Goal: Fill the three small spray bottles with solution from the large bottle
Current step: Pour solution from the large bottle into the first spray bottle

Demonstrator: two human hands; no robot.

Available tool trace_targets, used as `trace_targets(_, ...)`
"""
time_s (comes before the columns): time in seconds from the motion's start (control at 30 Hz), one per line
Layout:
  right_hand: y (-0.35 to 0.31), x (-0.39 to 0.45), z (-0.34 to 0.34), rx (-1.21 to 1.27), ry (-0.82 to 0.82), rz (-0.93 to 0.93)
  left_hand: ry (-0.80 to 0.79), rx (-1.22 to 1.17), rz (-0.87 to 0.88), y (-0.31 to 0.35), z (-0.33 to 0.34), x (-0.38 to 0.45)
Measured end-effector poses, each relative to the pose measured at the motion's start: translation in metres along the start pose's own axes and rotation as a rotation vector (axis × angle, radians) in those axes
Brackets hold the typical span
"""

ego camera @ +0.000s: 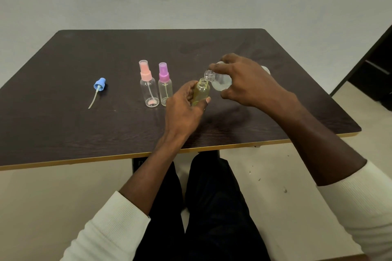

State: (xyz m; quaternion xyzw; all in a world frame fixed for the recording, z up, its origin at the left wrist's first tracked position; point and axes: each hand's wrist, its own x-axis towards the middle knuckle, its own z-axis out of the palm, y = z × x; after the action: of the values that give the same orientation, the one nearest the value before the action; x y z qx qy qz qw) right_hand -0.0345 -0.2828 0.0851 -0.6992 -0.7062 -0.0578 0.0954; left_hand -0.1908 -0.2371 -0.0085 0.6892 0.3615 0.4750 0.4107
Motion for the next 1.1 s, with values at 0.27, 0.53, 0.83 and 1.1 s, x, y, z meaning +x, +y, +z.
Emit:
trace_targets(0.27,-0.001,0.001,-0.004,-0.03,-0.013,-0.02,-0.004,0.002,-0.017,-0.002,0.001,0.001)
trace_targets(0.53,-0.004,0.003,-0.007,-0.054,-0.012,-0.043,-0.008,-0.009,-0.021,-0.002,0.001,0.002)
trace_targets(0.83,-0.01,0.003,-0.012,-0.075,-0.024,-0.048,-0.011,-0.044,-0.011,-0.002,0.0,0.002)
trace_targets(1.1,-0.01,0.003,-0.012,-0.092,-0.018,-0.053,-0.011,-0.052,0.002,-0.001,-0.002,0.001)
